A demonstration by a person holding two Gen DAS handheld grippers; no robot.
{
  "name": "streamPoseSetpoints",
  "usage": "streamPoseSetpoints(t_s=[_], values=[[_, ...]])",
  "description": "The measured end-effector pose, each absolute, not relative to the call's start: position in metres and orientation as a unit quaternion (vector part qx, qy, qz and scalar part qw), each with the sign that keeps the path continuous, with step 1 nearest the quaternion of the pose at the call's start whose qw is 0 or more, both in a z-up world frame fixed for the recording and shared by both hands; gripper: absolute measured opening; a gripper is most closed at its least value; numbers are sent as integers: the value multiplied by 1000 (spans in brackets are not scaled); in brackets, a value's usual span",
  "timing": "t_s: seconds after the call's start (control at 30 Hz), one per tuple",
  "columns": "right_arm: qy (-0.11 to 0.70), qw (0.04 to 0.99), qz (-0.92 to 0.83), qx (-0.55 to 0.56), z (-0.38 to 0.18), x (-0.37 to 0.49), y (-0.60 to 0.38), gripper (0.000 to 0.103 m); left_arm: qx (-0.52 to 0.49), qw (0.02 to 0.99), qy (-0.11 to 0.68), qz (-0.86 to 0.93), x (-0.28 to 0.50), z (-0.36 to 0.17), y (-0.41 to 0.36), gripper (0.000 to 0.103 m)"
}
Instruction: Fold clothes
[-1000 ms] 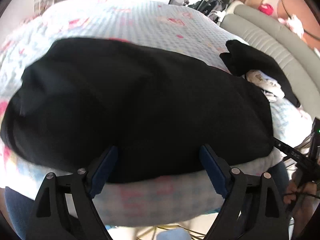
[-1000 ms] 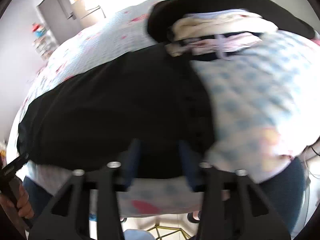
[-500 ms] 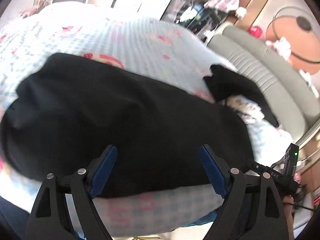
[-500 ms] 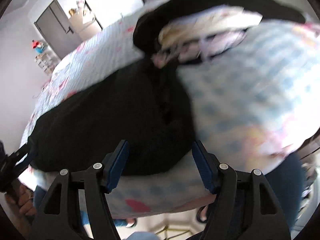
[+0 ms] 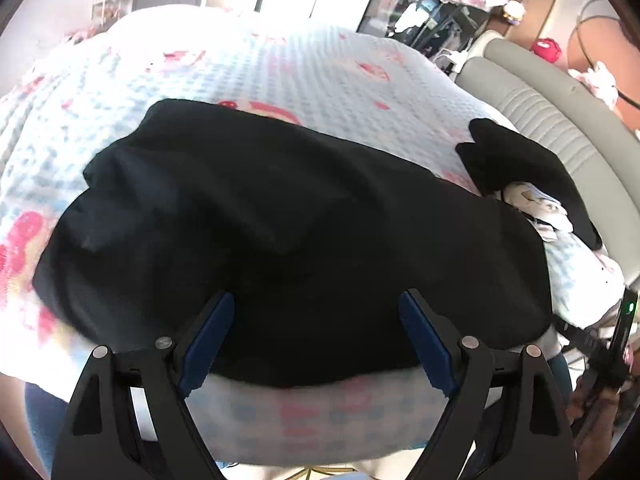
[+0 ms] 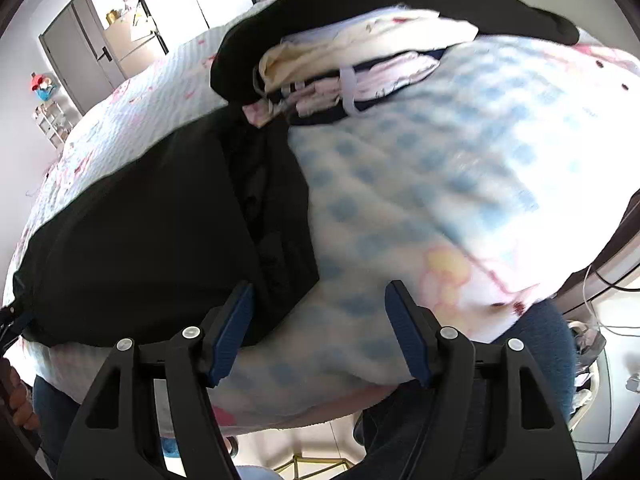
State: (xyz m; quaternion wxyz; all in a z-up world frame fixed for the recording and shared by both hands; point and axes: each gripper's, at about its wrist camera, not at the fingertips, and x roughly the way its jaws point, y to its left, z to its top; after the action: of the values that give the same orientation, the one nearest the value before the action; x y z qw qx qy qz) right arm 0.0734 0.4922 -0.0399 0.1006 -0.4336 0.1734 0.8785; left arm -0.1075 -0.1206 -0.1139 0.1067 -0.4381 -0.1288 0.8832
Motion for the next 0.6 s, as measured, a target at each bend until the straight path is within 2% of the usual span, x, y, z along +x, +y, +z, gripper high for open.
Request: streamPoseSetpoints(t_s=[0.13, 0.33, 0.5, 0.6], values=[[220, 108, 881, -404, -29, 68, 527, 68, -431, 184, -126, 874, -106, -104, -90, 87], [172, 26, 879, -445, -33, 46, 513, 69, -431, 248, -25, 867, -131, -93, 11, 87], [147, 21, 869, -472, -51, 19, 506, 71, -438, 244, 51, 864, -157, -103, 92, 87], [103, 8, 860, -499, -60, 17, 496, 71, -457, 220, 89, 857, -163, -118, 116, 87]])
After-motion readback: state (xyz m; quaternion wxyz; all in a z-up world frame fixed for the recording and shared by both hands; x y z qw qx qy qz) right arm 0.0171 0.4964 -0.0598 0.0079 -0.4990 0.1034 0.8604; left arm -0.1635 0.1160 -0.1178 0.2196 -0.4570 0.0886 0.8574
